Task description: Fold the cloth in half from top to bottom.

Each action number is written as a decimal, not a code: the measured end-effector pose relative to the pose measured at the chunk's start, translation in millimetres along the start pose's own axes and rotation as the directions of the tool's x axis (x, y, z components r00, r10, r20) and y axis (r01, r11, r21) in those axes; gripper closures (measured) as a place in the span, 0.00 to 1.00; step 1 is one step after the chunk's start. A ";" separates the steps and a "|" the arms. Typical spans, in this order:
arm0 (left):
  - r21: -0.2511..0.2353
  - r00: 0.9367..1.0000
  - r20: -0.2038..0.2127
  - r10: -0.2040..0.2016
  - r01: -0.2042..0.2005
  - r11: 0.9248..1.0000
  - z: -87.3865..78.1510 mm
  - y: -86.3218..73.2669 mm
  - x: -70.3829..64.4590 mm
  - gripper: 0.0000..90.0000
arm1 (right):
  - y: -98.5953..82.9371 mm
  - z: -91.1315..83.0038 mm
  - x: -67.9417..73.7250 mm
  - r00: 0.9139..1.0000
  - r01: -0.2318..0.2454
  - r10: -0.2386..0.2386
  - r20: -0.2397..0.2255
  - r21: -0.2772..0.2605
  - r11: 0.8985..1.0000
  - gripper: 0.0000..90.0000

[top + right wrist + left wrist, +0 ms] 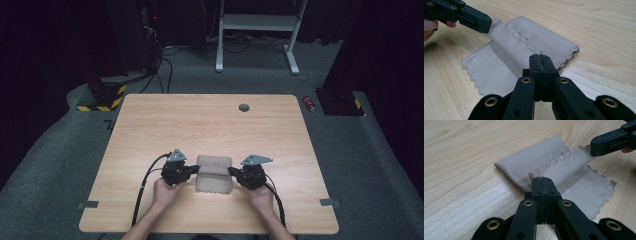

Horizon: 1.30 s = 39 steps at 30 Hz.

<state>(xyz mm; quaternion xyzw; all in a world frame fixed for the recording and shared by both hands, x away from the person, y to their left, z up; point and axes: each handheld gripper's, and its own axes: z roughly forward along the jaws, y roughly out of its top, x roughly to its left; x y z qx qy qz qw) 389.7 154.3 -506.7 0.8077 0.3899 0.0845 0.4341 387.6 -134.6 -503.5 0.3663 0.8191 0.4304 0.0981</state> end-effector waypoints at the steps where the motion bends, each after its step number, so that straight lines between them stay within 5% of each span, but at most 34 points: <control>1: 0.000 1.000 0.000 -0.001 0.001 1.000 0.1 -0.7 -0.1 0.99 | -0.2 -0.3 0.6 1.000 -0.003 0.003 -0.001 0.000 1.000 0.99; 24: 0.015 1.000 0.008 0.001 -0.001 1.000 -6.4 -11.0 -7.0 0.99 | -12.7 -7.8 9.6 1.000 -0.001 0.001 -0.027 -0.001 1.000 0.99; 39: 0.019 1.000 0.017 -0.007 0.007 1.000 -16.5 -26.5 -13.3 0.99 | -25.6 -7.5 18.9 0.999 0.043 -0.042 -0.020 0.065 0.997 0.97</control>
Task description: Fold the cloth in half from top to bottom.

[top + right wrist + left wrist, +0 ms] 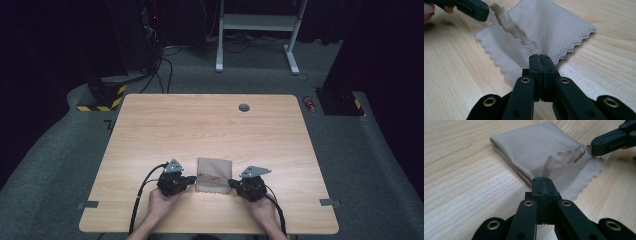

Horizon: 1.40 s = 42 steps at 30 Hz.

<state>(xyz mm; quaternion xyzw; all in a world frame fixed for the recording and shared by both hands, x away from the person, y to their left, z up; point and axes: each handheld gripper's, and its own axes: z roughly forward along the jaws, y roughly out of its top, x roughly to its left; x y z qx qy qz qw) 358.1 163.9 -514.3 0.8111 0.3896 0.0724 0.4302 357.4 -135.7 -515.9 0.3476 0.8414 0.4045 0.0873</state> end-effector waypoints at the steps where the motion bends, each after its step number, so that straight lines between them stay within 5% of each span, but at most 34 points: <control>1: -0.008 1.000 0.001 0.000 0.000 1.000 -2.6 0.0 0.1 0.98 | -0.9 -0.7 0.5 1.000 0.001 -0.001 0.002 0.000 1.000 0.94; 9: -0.058 1.000 -0.024 -0.016 0.014 0.998 -5.1 18.9 2.3 0.85 | 6.5 -15.6 -2.6 1.000 -0.021 0.022 0.010 -0.075 0.997 0.88; 15: 0.037 0.997 -0.048 0.053 -0.051 0.998 17.5 26.2 -8.9 0.71 | 13.8 1.2 -4.7 0.999 -0.019 0.020 0.031 -0.043 0.999 0.86; 21: 0.114 0.988 -0.081 0.130 -0.120 0.986 19.2 10.6 -15.3 0.66 | 1.0 6.0 7.5 0.997 0.039 -0.040 0.062 0.016 0.999 0.77; 28: 0.087 0.991 -0.082 0.109 -0.102 0.991 8.7 -0.4 -10.8 0.66 | -9.5 0.2 8.7 0.996 0.034 -0.035 0.084 0.016 0.999 0.70; 33: 0.080 0.992 -0.089 0.088 -0.081 0.994 8.7 -0.2 -8.9 0.64 | 3.0 0.8 -0.3 0.995 -0.004 0.006 0.104 -0.020 1.000 0.72; 40: 0.025 0.991 -0.106 0.084 -0.081 0.996 9.1 -7.2 -9.1 0.64 | 37.0 30.3 -17.5 0.990 0.014 -0.013 0.137 -0.002 1.000 0.82; 42: 0.010 0.990 -0.112 0.084 -0.084 0.996 8.5 -9.8 -9.5 0.64 | 41.9 40.5 -24.9 0.988 -0.014 0.011 0.154 0.019 1.000 0.82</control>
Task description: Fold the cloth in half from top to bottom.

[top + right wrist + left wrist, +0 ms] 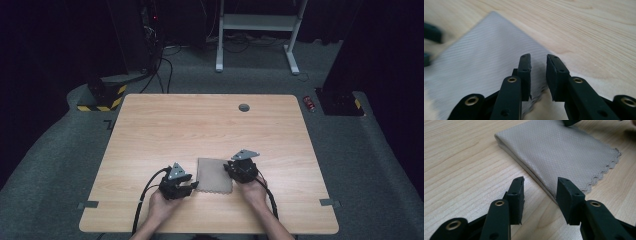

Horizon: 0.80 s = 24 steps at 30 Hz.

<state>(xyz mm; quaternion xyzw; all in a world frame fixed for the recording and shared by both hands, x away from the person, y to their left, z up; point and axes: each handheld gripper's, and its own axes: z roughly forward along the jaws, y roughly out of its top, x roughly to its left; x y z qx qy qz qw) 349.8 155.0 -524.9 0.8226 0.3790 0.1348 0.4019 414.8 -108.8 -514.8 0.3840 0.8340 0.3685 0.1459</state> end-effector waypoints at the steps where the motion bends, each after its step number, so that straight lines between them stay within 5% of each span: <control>1: -0.009 1.000 -0.005 0.001 -0.001 1.000 -0.1 -1.2 -0.5 0.64 | 1.0 5.2 -3.8 1.000 -0.008 0.008 0.006 0.013 1.000 0.82; 6: -0.008 1.000 -0.009 -0.007 0.007 1.000 -1.2 -2.0 -1.1 0.63 | 0.8 1.8 -11.7 0.999 -0.049 0.049 0.005 -0.001 0.999 0.76; 9: -0.019 0.999 -0.011 -0.041 0.041 0.999 -4.5 -3.7 4.6 0.57 | -6.1 -13.3 -13.6 0.998 -0.063 0.063 -0.003 -0.045 0.997 0.75; 15: -0.078 0.989 -0.055 -0.136 0.131 0.988 -20.5 -9.0 23.9 0.52 | -31.8 -38.3 -22.0 0.995 -0.095 0.097 0.037 -0.052 0.994 0.71; 17: -0.075 0.978 -0.131 -0.161 0.152 0.985 -29.5 -14.6 35.9 0.51 | -47.9 -50.7 -30.2 0.991 -0.108 0.112 0.078 -0.053 0.993 0.68; 19: -0.073 0.975 -0.153 -0.163 0.154 0.985 -31.6 -16.1 38.4 0.50 | -56.5 -57.9 -35.6 0.987 -0.115 0.121 0.108 -0.058 0.992 0.67; 20: -0.072 0.964 -0.205 -0.167 0.156 0.985 -38.0 -20.1 43.7 0.50 | -60.8 -62.0 -38.7 0.984 -0.120 0.127 0.123 -0.060 0.991 0.67; 24: -0.078 0.950 -0.238 -0.204 0.190 0.979 -46.0 -29.2 53.9 0.48 | -70.8 -69.2 -46.7 0.974 -0.150 0.157 0.166 -0.055 0.987 0.63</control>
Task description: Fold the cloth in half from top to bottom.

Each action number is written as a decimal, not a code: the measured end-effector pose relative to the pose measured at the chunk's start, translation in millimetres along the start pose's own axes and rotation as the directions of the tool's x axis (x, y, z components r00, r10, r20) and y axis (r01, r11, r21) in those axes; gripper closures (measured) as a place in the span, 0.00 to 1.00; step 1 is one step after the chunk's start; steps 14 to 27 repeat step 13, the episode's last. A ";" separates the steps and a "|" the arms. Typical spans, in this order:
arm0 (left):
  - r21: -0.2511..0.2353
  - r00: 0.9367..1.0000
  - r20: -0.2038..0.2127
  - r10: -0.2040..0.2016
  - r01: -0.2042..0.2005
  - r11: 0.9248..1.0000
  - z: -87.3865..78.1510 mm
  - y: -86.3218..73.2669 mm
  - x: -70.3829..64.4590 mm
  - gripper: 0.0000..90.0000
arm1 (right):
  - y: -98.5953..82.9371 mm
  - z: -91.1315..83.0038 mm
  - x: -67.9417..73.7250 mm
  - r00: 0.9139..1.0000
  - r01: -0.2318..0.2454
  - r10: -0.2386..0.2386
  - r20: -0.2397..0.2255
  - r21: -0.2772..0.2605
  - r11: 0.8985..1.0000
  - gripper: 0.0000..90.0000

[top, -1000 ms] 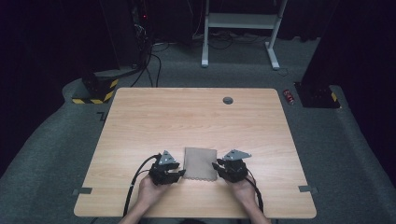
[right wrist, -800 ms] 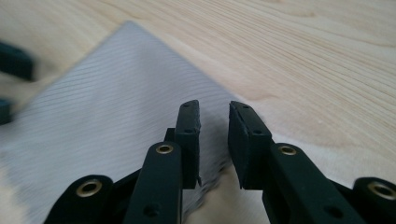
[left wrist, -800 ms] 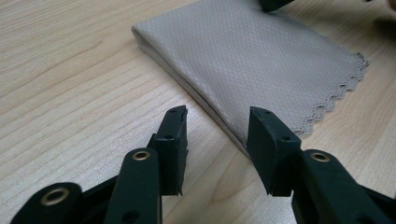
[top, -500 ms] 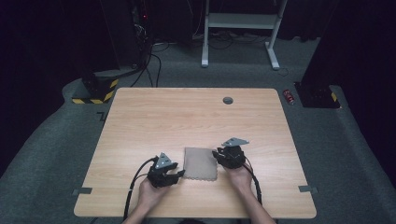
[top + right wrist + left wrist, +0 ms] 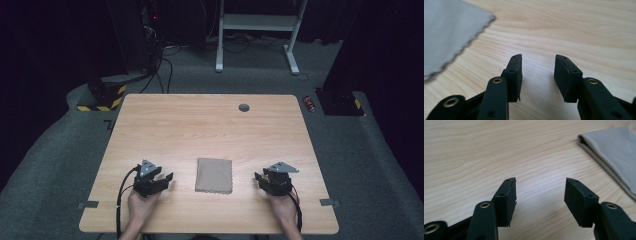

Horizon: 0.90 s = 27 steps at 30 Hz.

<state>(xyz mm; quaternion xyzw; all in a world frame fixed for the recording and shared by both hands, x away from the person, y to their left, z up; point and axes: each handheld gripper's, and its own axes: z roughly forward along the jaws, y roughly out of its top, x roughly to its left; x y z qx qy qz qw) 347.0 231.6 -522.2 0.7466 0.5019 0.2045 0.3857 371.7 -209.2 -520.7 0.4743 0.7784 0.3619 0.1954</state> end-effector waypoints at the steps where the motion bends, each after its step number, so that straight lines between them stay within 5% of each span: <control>1: 0.015 1.000 -0.008 0.000 0.000 1.000 0.5 -2.3 2.0 0.46 | -1.9 -0.2 -1.8 1.000 -0.008 0.008 0.012 0.008 1.000 0.62; 6: 0.049 0.996 -0.047 0.078 -0.076 0.996 2.2 -5.2 -3.1 0.40 | -4.0 -2.0 -5.7 0.999 -0.054 0.054 -0.010 0.005 0.999 0.50; 10: 0.047 0.997 -0.047 0.066 -0.064 0.997 2.5 -5.5 -3.8 0.38 | -3.1 0.3 5.1 0.998 0.031 -0.033 0.055 0.025 0.999 0.46; 27: 0.046 0.997 -0.047 0.066 -0.064 0.997 2.5 -5.7 -4.0 0.37 | -2.8 0.8 5.3 0.999 0.029 -0.030 0.045 0.028 0.999 0.44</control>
